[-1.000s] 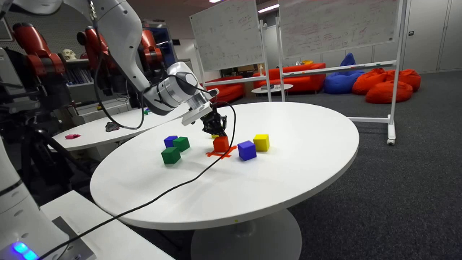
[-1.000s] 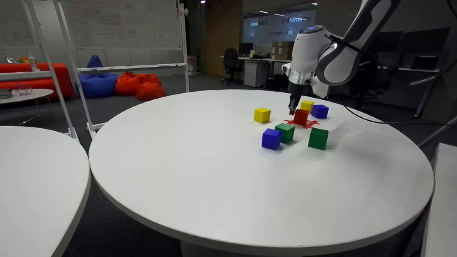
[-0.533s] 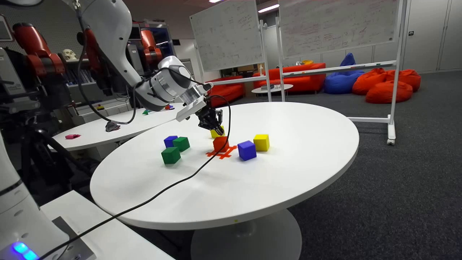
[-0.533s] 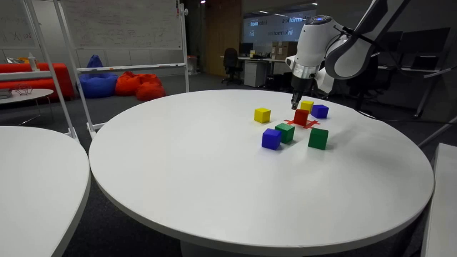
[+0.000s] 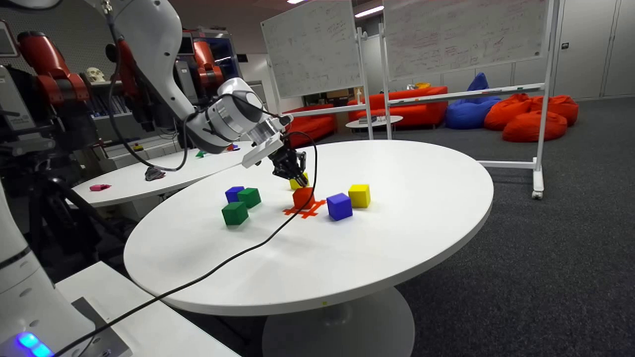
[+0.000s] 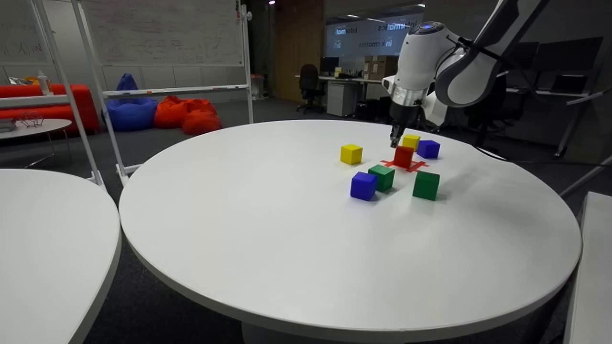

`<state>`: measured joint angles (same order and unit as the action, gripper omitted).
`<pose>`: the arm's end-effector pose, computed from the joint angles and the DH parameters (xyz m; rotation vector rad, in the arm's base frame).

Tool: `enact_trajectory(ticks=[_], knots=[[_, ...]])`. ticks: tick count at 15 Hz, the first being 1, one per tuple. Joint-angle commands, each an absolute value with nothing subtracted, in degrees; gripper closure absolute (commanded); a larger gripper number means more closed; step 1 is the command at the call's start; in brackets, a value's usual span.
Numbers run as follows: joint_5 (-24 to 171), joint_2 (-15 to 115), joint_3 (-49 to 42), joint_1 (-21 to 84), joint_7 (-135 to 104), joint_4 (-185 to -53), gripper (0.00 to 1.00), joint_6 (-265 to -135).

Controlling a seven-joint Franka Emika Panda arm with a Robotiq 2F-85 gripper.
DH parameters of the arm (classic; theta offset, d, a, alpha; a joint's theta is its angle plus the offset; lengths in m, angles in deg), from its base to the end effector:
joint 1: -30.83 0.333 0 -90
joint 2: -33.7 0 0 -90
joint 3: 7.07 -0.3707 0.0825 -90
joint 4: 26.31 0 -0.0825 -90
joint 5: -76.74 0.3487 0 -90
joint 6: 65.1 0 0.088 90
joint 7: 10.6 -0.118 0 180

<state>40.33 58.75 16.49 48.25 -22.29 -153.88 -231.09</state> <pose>0.5706 -0.0167 0.2762 2.7039 0.4767 0.3190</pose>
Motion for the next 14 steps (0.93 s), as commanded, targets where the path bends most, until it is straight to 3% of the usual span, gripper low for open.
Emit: enact_trajectory(ticks=[1,14], knots=[[40.14,59.21,16.75,48.03,-22.19,-153.82,1.00,-231.23],[40.33,60.00,16.98,48.06,-22.29,-153.87,0.99,-231.09]])
